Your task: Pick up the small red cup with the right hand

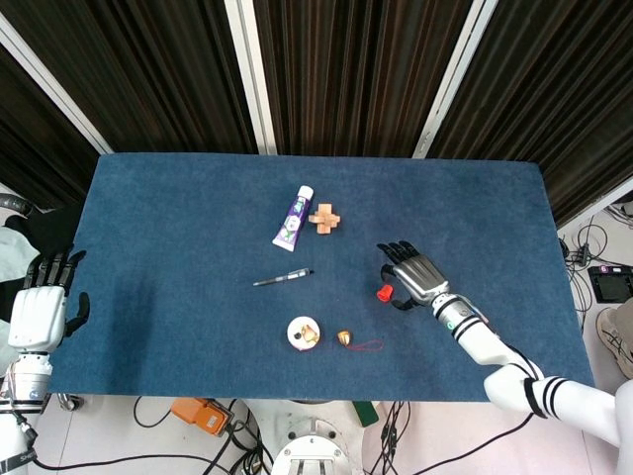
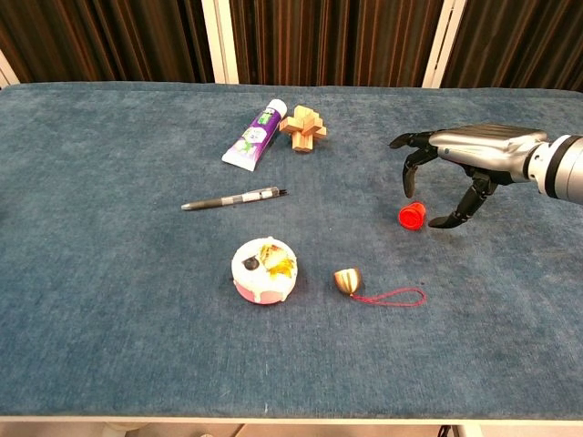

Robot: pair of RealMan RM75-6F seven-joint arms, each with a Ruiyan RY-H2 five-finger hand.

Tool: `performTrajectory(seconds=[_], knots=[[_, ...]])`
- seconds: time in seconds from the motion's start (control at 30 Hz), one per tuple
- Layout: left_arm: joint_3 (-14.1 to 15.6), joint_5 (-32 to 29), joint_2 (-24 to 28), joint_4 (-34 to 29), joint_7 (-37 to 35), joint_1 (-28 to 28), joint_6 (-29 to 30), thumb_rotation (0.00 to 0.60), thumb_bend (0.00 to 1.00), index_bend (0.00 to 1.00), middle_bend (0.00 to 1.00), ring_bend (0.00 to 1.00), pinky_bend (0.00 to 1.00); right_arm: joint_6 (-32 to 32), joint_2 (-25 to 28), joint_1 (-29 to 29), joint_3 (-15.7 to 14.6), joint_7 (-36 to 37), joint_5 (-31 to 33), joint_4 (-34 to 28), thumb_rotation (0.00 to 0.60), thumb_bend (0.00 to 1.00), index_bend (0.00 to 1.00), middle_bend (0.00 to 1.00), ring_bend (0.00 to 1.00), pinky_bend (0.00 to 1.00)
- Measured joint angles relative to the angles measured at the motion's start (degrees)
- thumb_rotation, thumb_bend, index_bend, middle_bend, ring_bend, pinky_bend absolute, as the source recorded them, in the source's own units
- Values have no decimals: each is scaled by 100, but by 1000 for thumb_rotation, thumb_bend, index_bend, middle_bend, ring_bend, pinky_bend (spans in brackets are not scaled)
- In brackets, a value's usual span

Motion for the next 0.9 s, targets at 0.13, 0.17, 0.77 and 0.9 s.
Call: performTrajectory(seconds=[0.13,0.17,0.77,0.9], knots=[[-12,-17,3,6,-8,-2,-4,600,534,112,24,58,43,-26,-94,100,-42,58,-42,109,600,401,486,71,92,24],[-13,-22,4,7,-11,-2,-6,600,534,112,24,58,43,-34,-113,119,-48,64,-44,125,600,401,486,71,92,24],[-24,-37,14,17,-56,-18,-36,600,534,112,24,58,43,-21,-208,238,-160,-28,50,218,600,442,568,74,94,30],[-20,-40,16,20,-64,-11,-31,600,533,112,24,58,43,-2,-194,240,-175,-132,88,214,600,455,577,74,94,30]])
